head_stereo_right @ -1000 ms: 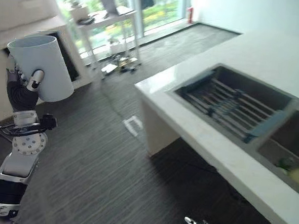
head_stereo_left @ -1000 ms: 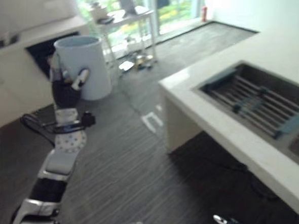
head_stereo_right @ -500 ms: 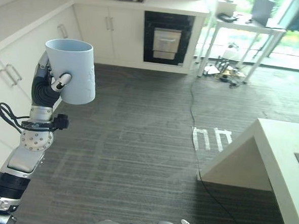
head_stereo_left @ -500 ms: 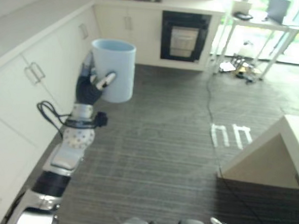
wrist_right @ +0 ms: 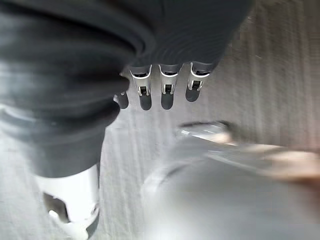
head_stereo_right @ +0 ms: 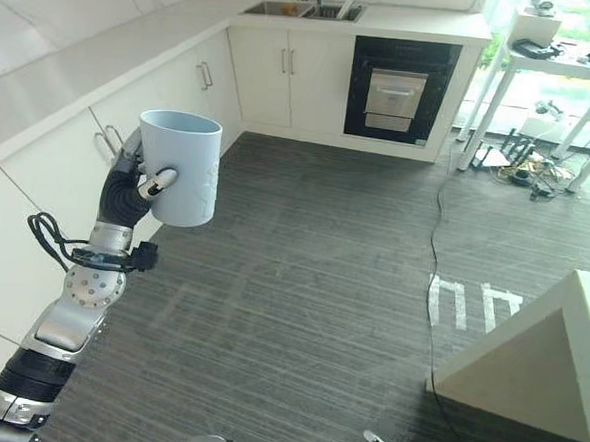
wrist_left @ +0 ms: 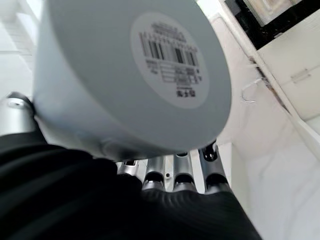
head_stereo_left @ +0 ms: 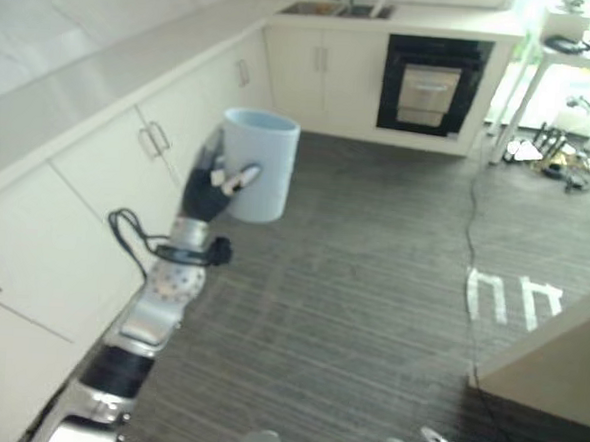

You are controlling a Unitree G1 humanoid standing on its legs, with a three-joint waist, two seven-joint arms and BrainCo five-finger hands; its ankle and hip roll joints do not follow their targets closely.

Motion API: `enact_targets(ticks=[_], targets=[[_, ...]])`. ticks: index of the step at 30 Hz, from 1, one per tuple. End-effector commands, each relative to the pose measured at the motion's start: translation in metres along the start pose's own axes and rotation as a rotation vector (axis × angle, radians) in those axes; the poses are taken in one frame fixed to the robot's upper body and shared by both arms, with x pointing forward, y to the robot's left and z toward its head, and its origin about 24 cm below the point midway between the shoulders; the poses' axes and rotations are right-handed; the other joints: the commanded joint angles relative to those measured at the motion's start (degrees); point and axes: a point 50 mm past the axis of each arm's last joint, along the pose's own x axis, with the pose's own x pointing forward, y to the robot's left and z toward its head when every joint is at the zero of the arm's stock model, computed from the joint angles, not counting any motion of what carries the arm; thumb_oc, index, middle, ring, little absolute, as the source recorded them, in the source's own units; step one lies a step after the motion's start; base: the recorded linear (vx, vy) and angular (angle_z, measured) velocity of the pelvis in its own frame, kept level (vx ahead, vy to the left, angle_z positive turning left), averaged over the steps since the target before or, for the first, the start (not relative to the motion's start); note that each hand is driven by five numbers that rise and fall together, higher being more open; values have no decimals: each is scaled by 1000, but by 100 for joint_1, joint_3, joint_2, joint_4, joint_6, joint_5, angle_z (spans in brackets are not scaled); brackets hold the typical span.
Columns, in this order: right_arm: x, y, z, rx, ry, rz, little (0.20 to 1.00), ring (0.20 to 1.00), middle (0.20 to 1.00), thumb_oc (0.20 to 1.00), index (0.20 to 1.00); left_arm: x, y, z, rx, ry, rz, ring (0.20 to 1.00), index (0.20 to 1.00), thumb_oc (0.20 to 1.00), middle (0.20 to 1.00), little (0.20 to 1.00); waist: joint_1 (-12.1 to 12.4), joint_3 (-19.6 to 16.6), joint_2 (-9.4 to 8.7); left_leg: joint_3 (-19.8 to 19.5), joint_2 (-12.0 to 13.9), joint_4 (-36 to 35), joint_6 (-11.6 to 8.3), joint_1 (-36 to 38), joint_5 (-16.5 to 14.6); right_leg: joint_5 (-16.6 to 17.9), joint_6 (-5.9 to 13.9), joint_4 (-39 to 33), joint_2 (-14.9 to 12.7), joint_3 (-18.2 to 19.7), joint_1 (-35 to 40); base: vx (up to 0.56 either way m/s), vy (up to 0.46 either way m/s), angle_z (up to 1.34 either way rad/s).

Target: Place the dishes in the dishwasher.

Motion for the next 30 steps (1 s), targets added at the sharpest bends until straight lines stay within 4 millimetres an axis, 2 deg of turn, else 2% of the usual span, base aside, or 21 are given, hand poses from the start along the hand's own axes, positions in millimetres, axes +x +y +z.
enact_targets(ticks=[1, 6, 7, 9, 11, 12, 14, 15, 17, 18, 19, 21, 23, 24, 26, 27, 28, 29, 30], targets=[[0, -1, 4, -24, -13, 25, 1000, 1000, 1000, 1000, 1000, 14, 14, 17, 24, -102, 44, 200, 200, 200, 200, 200, -83, -300, 5, -231, 14, 402, 90, -451, -111, 407, 300, -580, 115, 27, 306, 58, 26, -18], [-1, 0, -1, -50, 26, 49, 1000, 1000, 1000, 1000, 1000, 12, 9, 13, 22, -76, 20, 200, 200, 200, 200, 200, -147, -327, -16, -131, -4, 402, 160, -375, -181, 438, 331, -580, 136, 186, 280, 34, 19, -16], [-2, -2, -3, -5, 14, 83, 1000, 1000, 1000, 1000, 1000, 0, -2, -14, -155, 100, 65, 200, 200, 200, 200, 200, -361, 149, 44, 117, -2, 402, 231, -253, 39, 425, 64, -580, 486, 247, 547, -8, -46, -3], [-1, 3, -9, -31, 28, 92, 1000, 1000, 1000, 1000, 1000, 7, -7, -11, -170, 83, 62, 200, 200, 200, 200, 200, -421, 55, 38, -7, 33, 402, 160, -400, 34, 396, 68, -580, 580, 251, 436, 0, -118, 3], [-1, -2, -11, -25, 18, 6, 1000, 1000, 1000, 1000, 1000, 11, -13, -13, -170, 110, 71, 200, 200, 200, 200, 200, -502, -38, 8, 21, 26, 402, 109, -307, 40, 354, 34, -580, 670, 383, 350, 130, -121, 13], [-1, -1, -6, -81, -7, -1, 1000, 1000, 1000, 1000, 1000, 7, -14, -14, -169, 115, 78, 200, 200, 200, 200, 200, -461, 3, -53, 112, -133, 402, 175, -170, 126, 333, -35, -580, 646, 504, 391, 217, -48, 20], [1, 5, 4, -126, -44, 9, 1000, 1000, 1000, 1000, 1000, 1, -10, -16, -163, 119, 91, 200, 200, 200, 200, 200, -275, 188, -168, -38, -438, 402, 227, -204, 689, 350, -148, -580, 608, 699, 520, 246, 50, -11], [1, 5, 8, -115, -58, 9, 1000, 1000, 1000, 1000, 1000, -2, -4, -16, -158, 119, 90, 200, 200, 200, 200, 200, -215, 317, -48, -114, -352, 402, 200, -431, 786, 323, -177, -580, 718, 703, 613, 295, 228, -35], [0, 1, 20, -103, -121, 7, 1000, 1000, 1000, 1000, 1000, -4, -1, -16, -169, 109, 72, 200, 200, 200, 200, 200, -107, 415, 237, -89, 44, 402, 6, -1095, 984, 141, -187, -580, 872, 503, 826, 374, 378, 14], [-1, -2, 26, -111, -143, 4, 1000, 1000, 1000, 1000, 1000, -5, -1, -15, -177, 100, 62, 200, 200, 200, 200, 200, -39, 413, 303, -94, 195, 402, -84, -1463, 1130, 24, -173, -580, 864, 421, 995, 564, 535, 50], [-2, -4, 36, -125, -167, -6, 1000, 1000, 1000, 1000, 1000, -6, 0, -15, -183, 83, 46, 200, 200, 200, 200, 200, 71, 362, 299, -156, 210, 402, -82, -1674, 1165, -112, -133, -580, 771, 410, 1195, 604, 561, 40], [-3, -2, 45, -94, -203, -18, 1000, 1000, 1000, 1000, 1000, -8, -3, -16, -169, 79, 15, 200, 200, 200, 200, 200, 140, 263, 220, -44, 71, 402, 65, -1507, 914, -176, -11, -580, 586, 417, 1379, 504, 427, -15], [-3, 1, 49, -60, -246, -9, 1000, 1000, 1000, 1000, 1000, -6, -8, -17, -176, 81, -23, 200, 200, 200, 200, 200, 189, 197, 158, -82, -121, 402, 248, -1360, 739, -209, 12, -580, 500, 343, 1666, 466, 292, -45], [-3, 6, 52, -44, -279, -1, 1000, 1000, 1000, 1000, 1000, -4, -15, -18, -170, 83, -70, 200, 200, 200, 200, 200, 136, 154, 117, -45, -296, 402, 469, -1071, 566, 414, 187, -580, 390, 46, 2047, 542, 371, -25], [-4, 12, 58, -40, -324, 8, 1000, 1000, 1000, 1000, 1000, 1, -19, -18, -156, 84, -115, 200, 200, 200, 200, 200, -1, 144, 188, 28, -392, 402, 700, -778, 366, 1139, 353, 646, 197, -173, 1592, 450, 383, 6], [-4, 15, 62, -57, -338, 14, 1000, 1000, 1000, 1000, 1000, 2, -21, -20, -150, 91, -126, 200, 200, 200, 200, 200, -36, 156, 212, 87, -393, 402, 751, -648, 295, 1366, 374, 1178, 40, -273, 1362, 353, 299, 38], [-5, 18, 66, -68, -357, 19, 1000, 1000, 1000, 1000, 1000, 2, -23, -21, -147, 94, -137, 200, 200, 200, 200, 200, -71, 181, 197, 136, -425, 402, 783, -523, 213, 1372, 389, 1422, 88, -246, 1118, 364, 159, 39], [-6, 20, 73, -75, -381, 25, 1000, 1000, 1000, 1000, 1000, 4, -24, -21, -141, 92, -150, 200, 200, 200, 200, 200, -172, 224, 172, 94, -470, 402, 793, -353, 130, 1293, 364, 1213, 483, -198, 817, 435, 48, 22], [-7, 20, 78, -82, -402, 33, 1000, 1000, 1000, 1000, 1000, 7, -23, -20, -136, 86, -163, 200, 200, 200, 200, 200, -266, 254, 159, 28, -501, 402, 781, -184, 47, 1250, 322, 857, 700, -263, 597, 410, -38, 6]])
